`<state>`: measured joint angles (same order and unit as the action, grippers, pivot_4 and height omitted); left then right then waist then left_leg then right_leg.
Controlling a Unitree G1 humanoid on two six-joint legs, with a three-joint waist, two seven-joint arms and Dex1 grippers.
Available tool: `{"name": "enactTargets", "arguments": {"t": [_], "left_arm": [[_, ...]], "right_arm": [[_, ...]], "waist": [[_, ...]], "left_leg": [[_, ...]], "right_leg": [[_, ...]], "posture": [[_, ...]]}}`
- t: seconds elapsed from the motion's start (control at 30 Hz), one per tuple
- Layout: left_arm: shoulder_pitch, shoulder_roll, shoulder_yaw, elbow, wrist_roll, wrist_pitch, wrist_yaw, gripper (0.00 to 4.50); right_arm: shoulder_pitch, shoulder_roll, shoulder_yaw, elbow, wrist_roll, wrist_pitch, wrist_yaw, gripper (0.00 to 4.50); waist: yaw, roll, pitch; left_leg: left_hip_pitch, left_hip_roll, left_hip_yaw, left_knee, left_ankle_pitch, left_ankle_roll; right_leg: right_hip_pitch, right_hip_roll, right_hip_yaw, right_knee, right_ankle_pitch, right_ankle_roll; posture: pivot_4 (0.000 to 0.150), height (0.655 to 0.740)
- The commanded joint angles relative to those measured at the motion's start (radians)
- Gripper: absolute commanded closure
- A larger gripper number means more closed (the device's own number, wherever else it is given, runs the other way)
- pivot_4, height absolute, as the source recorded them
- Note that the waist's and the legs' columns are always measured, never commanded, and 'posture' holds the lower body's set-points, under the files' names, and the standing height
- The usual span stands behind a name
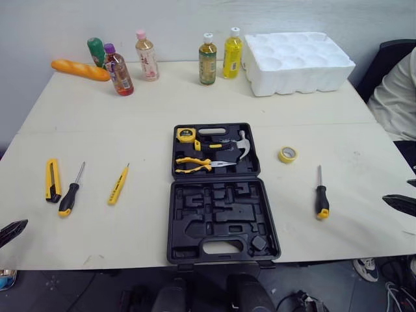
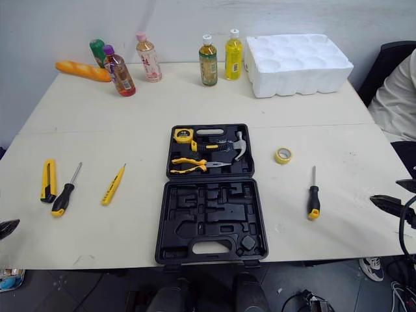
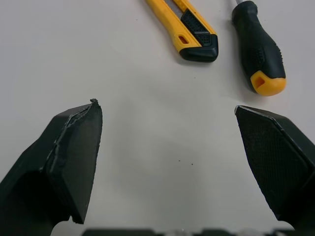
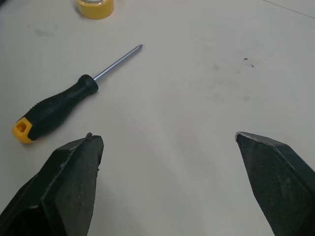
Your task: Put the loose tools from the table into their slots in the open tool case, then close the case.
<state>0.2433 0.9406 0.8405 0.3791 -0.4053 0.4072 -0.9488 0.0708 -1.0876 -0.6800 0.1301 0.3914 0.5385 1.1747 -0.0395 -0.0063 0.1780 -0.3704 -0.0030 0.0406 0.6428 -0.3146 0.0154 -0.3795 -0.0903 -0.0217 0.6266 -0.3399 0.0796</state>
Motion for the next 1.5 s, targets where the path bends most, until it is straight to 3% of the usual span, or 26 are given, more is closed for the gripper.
{"name": "enactTargets", "arguments": {"t": [0.03,0.2,0.37,0.5,0.67,0.87,1.03,1.13,1.33,1.5], "left_arm": [[0.020,-0.022,-0.016,-0.140,-0.005,0.031,0.049,0.00],[0.003,-0.086,-0.048,-0.385,-0.042,0.245,0.213,0.00],[-0.002,-0.125,-0.116,-0.555,-0.076,0.412,0.289,0.00],[-0.060,-0.146,-0.133,-0.550,-0.070,0.514,0.385,0.00],[-0.113,-0.168,-0.170,-0.560,-0.086,0.561,0.414,0.00],[-0.165,-0.187,-0.236,-0.505,-0.051,0.517,0.439,0.00],[-0.192,-0.219,-0.304,-0.453,0.001,0.418,0.462,0.00],[-0.219,-0.243,-0.321,-0.420,-0.004,0.432,0.473,0.74],[-0.235,-0.226,-0.316,-0.412,-0.009,0.470,0.466,3.35],[-0.202,-0.191,-0.284,-0.476,-0.006,0.470,0.451,3.46]], "right_arm": [[-0.027,-0.004,0.006,-0.136,0.079,0.057,0.003,0.04],[-0.071,-0.032,0.093,-0.339,0.195,0.153,0.046,0.04],[-0.292,-0.003,0.276,-0.514,0.362,0.255,0.024,0.04],[-0.503,0.085,0.441,-0.587,0.433,0.280,-0.020,0.04],[-0.695,0.180,0.606,-0.543,0.398,0.238,0.002,0.04],[-0.836,0.316,0.720,-0.466,0.366,0.199,0.004,0.04],[-0.859,0.392,0.739,-0.453,0.369,0.197,-0.023,0.04],[-0.861,0.397,0.756,-0.443,0.346,0.183,-0.012,0.00],[-0.871,0.408,0.757,-0.439,0.341,0.187,-0.009,0.00],[-0.869,0.419,0.746,-0.449,0.347,0.199,-0.026,0.00]], "waist": [[0.001,0.000,0.000],[0.010,0.000,0.000],[0.008,0.000,0.001],[0.010,-0.001,0.001],[0.011,-0.001,0.001],[0.013,-0.001,0.001],[0.015,-0.001,0.001],[0.017,0.000,0.000],[0.017,0.000,0.000],[0.013,0.000,0.000]], "left_leg": [[0.000,0.000,0.000,0.000,0.000,0.000],[0.000,0.000,0.000,0.000,0.001,0.000],[0.000,0.000,0.000,0.001,0.003,0.005],[-0.001,0.000,-0.001,0.001,0.003,0.005],[-0.005,0.000,-0.001,0.003,0.003,0.005],[-0.005,-0.001,-0.001,0.003,0.004,0.005],[-0.005,-0.001,-0.002,0.003,0.005,0.005],[-0.005,-0.001,-0.002,0.003,0.005,0.005],[-0.005,-0.002,-0.003,0.003,0.006,0.005],[-0.005,-0.002,-0.003,0.003,0.006,0.005]], "right_leg": [[0.000,0.000,0.000,0.000,0.000,0.000],[0.000,0.000,0.000,0.001,0.000,0.000],[0.000,0.000,0.000,0.001,0.001,0.001],[0.000,0.000,-0.001,0.000,0.001,0.001],[-0.003,0.000,-0.001,0.000,0.001,0.002],[-0.003,0.000,-0.001,0.000,0.001,0.002],[-0.003,0.000,-0.003,0.002,0.001,0.002],[-0.003,-0.001,-0.003,0.002,0.001,0.002],[-0.002,-0.001,-0.004,0.002,0.001,0.002],[-0.002,-0.002,-0.004,0.002,0.001,0.002]], "posture": [[0.150,0.7400],[0.150,0.7400],[0.150,0.7400],[0.150,0.7400],[0.150,0.7400],[0.150,0.7400],[0.150,0.7400],[0.150,0.7400],[0.150,0.7400],[0.150,0.7400]]}}
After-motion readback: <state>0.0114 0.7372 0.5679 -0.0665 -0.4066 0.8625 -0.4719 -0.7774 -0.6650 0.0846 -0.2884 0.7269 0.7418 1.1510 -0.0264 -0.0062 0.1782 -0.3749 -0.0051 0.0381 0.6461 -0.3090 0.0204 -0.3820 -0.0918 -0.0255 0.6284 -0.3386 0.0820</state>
